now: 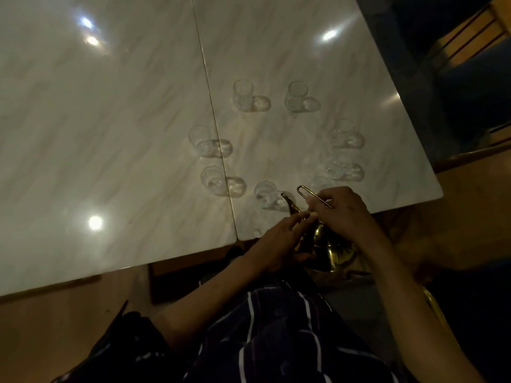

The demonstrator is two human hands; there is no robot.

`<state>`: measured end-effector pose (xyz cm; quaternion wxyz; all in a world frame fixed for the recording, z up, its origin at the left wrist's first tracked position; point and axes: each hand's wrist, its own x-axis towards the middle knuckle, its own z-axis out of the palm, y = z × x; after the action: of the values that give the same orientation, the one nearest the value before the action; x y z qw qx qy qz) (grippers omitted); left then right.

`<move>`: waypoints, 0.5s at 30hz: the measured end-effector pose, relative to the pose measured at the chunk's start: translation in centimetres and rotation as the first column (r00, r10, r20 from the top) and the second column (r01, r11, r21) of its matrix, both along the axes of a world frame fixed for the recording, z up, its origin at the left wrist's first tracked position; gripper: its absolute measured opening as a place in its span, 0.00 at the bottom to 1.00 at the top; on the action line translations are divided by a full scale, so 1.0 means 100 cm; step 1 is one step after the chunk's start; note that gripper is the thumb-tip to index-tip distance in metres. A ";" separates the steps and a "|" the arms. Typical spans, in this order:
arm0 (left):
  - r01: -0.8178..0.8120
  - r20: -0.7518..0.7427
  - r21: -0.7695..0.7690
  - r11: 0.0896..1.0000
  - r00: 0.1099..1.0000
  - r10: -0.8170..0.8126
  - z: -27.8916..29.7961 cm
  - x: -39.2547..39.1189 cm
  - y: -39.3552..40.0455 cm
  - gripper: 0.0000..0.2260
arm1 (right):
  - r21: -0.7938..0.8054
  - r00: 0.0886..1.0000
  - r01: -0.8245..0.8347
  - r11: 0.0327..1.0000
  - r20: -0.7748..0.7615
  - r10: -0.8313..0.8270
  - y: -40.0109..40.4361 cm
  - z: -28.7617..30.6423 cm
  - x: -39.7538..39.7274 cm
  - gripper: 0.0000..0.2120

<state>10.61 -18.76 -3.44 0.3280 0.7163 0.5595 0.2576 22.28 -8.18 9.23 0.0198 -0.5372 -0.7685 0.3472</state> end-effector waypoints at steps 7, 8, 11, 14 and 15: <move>0.008 -0.004 0.024 1.000 1.000 -0.008 0.003 0.003 0.001 0.40 | 0.010 1.000 0.007 1.000 0.009 -0.007 -0.002 0.004 0.004 0.15; 0.009 -0.006 0.030 1.000 1.000 -0.009 0.003 0.003 0.001 0.40 | 0.013 1.000 0.013 1.000 0.012 -0.013 -0.002 0.006 0.004 0.15; 0.011 0.005 0.034 0.999 1.000 -0.011 0.008 0.005 0.004 0.40 | 0.023 0.999 0.022 0.999 0.023 -0.023 0.000 0.011 0.006 0.14; 0.014 0.015 0.040 0.999 1.000 -0.014 0.012 0.005 0.006 0.40 | 0.029 0.999 0.018 0.999 0.037 -0.019 0.002 0.015 0.006 0.14; 0.015 0.017 0.044 0.999 1.000 -0.015 0.013 0.006 0.007 0.40 | 0.032 0.999 0.013 0.999 0.042 -0.014 0.003 0.016 0.007 0.14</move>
<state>11.17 -18.10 -2.18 0.3190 0.7252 0.5454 0.2736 22.94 -7.92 10.87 0.0144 -0.5491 -0.7705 0.3235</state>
